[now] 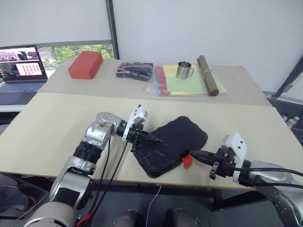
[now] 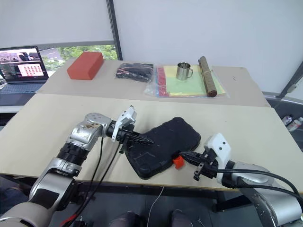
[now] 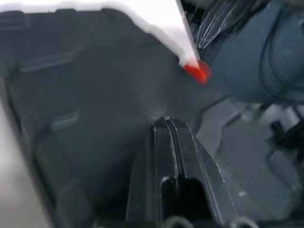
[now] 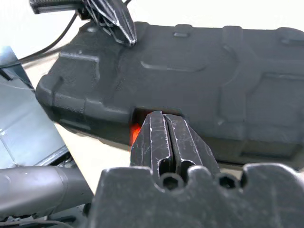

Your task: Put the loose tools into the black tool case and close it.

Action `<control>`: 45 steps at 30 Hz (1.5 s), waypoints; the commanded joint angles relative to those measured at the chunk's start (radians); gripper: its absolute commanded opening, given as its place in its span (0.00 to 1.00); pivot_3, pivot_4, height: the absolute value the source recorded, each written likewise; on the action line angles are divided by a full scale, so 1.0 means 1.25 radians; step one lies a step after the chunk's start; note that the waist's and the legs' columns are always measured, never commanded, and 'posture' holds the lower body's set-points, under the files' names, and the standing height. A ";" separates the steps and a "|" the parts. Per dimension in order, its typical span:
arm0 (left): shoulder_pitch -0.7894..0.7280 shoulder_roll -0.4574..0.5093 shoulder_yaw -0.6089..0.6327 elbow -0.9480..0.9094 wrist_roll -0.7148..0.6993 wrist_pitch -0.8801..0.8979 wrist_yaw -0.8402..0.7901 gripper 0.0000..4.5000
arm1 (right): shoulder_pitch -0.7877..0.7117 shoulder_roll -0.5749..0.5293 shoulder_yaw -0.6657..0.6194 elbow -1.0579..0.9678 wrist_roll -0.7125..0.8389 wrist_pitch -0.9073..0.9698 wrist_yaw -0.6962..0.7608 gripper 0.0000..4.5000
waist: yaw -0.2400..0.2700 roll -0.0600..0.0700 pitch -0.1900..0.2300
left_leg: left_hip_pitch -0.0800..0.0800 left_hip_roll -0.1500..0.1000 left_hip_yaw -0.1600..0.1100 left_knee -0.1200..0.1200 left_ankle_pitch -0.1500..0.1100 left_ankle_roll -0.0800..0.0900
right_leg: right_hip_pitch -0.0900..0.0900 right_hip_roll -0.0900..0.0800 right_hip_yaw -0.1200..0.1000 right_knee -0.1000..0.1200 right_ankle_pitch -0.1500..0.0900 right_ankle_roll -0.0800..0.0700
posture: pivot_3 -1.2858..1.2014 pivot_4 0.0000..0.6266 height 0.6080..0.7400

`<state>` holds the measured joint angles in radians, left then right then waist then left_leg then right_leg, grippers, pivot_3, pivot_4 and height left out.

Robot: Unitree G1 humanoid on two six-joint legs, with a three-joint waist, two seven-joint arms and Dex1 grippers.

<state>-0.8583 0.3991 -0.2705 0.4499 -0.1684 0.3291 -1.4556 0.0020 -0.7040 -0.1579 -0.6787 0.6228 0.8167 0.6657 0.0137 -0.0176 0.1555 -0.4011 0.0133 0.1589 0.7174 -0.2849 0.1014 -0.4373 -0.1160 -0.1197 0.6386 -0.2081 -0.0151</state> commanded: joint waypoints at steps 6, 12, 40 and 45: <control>-0.021 -0.027 -0.051 0.086 0.074 -0.150 0.034 0.01 | 0.064 -0.052 0.023 -0.027 -0.035 0.011 -0.014 0.00 | 0.005 0.000 -0.001 | 0.000 0.000 0.000 0.001 -0.001 0.001 | 0.000 -0.001 -0.001 -0.001 0.000 0.000 | 0.52 0.24 0.97; -0.015 -0.035 -0.056 0.068 0.067 -0.154 0.022 0.01 | 0.136 -0.032 -0.022 -0.053 -0.025 0.010 -0.040 0.00 | 0.005 0.001 -0.001 | 0.000 0.000 0.000 0.001 -0.001 0.001 | 0.001 0.000 -0.001 -0.001 0.000 0.001 | 0.52 0.24 0.97; -0.023 -0.059 -0.124 0.171 0.158 -0.345 0.029 0.01 | -0.085 0.061 0.071 0.016 -0.022 0.053 -0.081 0.00 | -0.021 0.003 -0.002 | 0.001 0.002 0.000 -0.002 0.000 0.001 | 0.001 0.002 -0.001 -0.004 0.000 0.000 | 0.52 0.24 0.97; -0.024 -0.055 -0.111 0.179 0.154 -0.333 0.037 0.01 | -0.075 0.056 0.075 0.011 -0.028 0.051 -0.075 0.00 | -0.021 0.003 -0.003 | 0.001 0.002 0.000 -0.002 0.000 0.001 | 0.001 0.002 -0.001 -0.004 0.000 0.001 | 0.52 0.24 0.97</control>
<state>-0.9268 0.3245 -0.3590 0.6128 -0.0397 -0.1102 -1.4068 -0.0650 -0.6394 -0.0502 -0.6004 0.5654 0.9205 0.5627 -0.0131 -0.0141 0.1522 -0.3998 0.0154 0.1589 0.7150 -0.2853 0.1023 -0.4358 -0.1137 -0.1205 0.6333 -0.2080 -0.0144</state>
